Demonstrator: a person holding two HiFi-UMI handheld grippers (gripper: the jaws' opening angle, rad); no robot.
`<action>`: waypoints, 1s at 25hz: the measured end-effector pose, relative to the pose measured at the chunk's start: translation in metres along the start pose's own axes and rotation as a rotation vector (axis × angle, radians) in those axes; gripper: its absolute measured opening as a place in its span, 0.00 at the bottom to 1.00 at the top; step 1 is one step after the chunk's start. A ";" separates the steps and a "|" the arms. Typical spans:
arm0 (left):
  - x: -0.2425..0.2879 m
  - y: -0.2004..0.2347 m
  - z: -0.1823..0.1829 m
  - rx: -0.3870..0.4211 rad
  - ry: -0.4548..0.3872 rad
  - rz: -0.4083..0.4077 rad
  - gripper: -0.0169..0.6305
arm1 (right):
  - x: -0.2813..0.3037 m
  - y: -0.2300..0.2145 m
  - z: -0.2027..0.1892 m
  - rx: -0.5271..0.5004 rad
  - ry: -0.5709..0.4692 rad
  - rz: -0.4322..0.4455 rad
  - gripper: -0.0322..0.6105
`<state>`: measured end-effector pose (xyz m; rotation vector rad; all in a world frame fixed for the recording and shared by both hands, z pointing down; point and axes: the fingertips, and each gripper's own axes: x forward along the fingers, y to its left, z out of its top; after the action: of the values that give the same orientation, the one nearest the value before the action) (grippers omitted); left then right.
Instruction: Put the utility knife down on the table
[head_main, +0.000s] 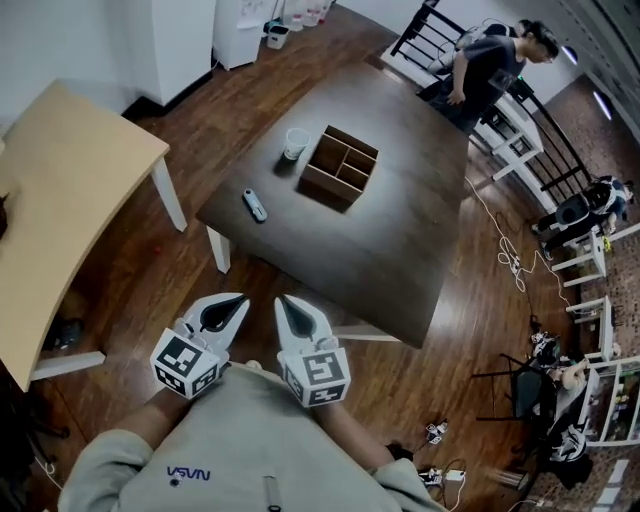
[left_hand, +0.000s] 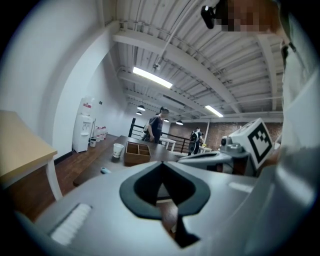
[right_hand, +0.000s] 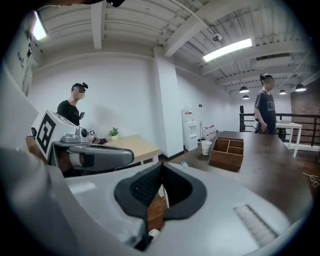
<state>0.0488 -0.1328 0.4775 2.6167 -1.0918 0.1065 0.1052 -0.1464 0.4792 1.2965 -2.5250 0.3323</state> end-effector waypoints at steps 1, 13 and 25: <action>-0.007 -0.011 -0.001 0.007 -0.010 0.008 0.03 | -0.009 0.004 -0.001 0.000 -0.013 0.010 0.05; -0.090 -0.070 -0.007 0.036 -0.041 0.167 0.03 | -0.079 0.051 0.007 -0.032 -0.098 0.119 0.05; -0.148 -0.087 0.030 0.103 -0.115 0.081 0.03 | -0.120 0.106 0.037 -0.037 -0.199 0.040 0.05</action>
<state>0.0036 0.0170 0.3998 2.6991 -1.2631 0.0309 0.0797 -0.0079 0.3953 1.3256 -2.7101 0.1709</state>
